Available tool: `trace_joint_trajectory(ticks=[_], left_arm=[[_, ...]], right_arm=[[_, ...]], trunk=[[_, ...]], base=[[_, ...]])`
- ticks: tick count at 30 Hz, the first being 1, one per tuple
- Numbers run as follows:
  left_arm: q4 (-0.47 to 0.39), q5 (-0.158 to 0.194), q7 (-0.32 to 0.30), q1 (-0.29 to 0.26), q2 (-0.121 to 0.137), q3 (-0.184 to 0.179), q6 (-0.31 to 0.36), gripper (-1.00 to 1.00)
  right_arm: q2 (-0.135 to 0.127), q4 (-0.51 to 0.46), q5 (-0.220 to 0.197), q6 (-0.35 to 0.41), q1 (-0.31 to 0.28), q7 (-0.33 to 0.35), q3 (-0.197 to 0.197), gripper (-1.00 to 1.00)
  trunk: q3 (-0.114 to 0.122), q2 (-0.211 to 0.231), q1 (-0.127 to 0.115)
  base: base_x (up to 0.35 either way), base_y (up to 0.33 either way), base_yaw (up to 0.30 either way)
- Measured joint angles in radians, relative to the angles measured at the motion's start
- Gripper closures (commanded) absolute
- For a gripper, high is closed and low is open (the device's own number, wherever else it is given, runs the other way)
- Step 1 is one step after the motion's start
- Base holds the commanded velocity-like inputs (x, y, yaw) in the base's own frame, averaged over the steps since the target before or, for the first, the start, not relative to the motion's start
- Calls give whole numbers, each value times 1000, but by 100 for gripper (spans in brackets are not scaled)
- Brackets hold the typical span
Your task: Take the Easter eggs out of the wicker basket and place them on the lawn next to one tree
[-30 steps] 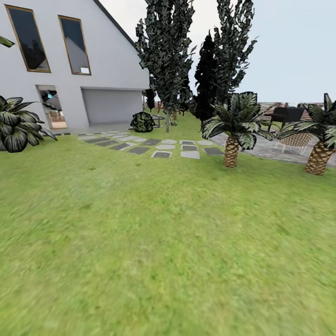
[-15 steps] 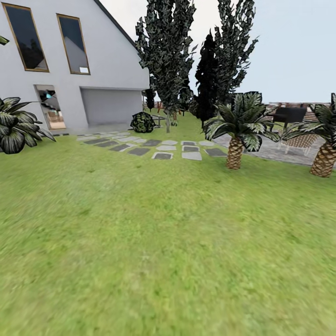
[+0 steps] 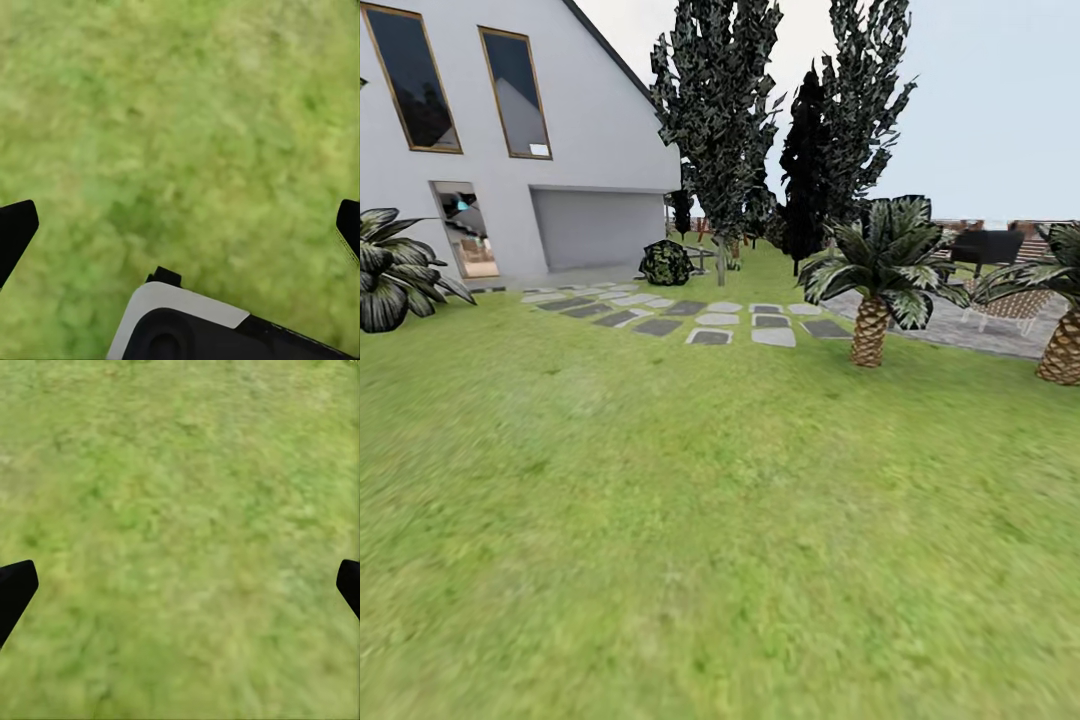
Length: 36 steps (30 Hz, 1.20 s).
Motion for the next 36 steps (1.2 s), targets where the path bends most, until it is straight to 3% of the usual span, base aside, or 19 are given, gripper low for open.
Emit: trace_joint_trajectory(ticks=[36], left_arm=[[2,-4,0,0,-1,0,-44,-100]], right_arm=[[-1,-2,1,-10,-2,1,0,-100]], trunk=[[0,0,0]], base=[[338,0,0]])
